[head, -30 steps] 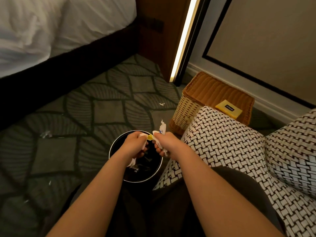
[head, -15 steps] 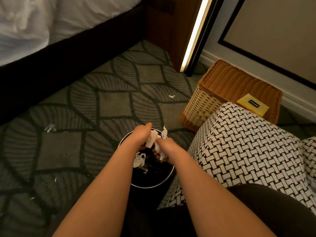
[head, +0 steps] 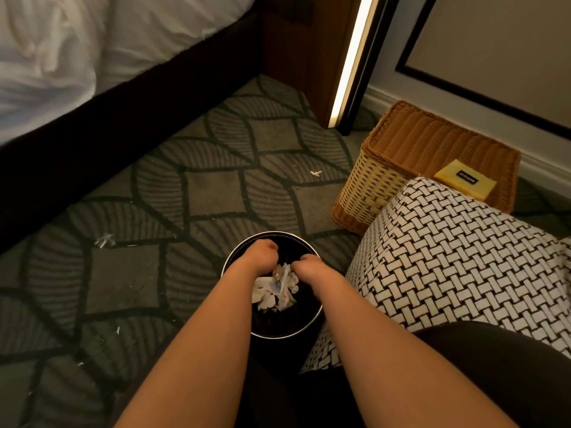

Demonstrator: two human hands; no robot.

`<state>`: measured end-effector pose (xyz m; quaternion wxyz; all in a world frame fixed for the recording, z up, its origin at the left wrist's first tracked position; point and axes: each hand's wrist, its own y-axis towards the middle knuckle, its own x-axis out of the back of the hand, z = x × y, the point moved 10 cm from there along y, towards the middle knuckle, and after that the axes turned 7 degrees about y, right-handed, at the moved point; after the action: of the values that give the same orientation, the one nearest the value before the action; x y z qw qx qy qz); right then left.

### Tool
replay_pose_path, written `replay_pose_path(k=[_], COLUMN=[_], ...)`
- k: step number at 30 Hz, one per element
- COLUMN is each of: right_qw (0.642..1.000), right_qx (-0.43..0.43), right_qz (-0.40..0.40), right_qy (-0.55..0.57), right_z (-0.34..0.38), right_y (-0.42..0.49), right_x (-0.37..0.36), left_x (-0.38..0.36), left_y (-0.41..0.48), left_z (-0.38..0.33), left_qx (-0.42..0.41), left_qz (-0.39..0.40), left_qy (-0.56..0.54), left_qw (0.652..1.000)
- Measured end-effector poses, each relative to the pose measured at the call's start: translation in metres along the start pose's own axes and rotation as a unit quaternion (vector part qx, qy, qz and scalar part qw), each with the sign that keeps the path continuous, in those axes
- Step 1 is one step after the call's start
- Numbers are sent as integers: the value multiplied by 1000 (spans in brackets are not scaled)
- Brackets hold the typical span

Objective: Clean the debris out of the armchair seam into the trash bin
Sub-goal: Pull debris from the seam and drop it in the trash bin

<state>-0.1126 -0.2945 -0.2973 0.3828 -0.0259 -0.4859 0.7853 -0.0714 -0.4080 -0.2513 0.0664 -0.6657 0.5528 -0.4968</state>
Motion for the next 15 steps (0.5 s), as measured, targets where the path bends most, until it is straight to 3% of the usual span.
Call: replay_pose_path(k=[6,11,15], right_qw=[993,979,970], right_qx=[57,127,181], right_qz=[-69,-89,-98], right_qy=[-83,-130,-129], right_z=[13,40,55], right_y=[-30,-73,-115], right_x=[40,76,105], left_x=[-4,11,34], left_y=[-29,-69,-98], left_z=[-3,-29,-59], left_qx=[-26,-51,-73], left_qz=[-12,-11,-17], left_qy=[25,-91,-88], left_qw=[999,994,993])
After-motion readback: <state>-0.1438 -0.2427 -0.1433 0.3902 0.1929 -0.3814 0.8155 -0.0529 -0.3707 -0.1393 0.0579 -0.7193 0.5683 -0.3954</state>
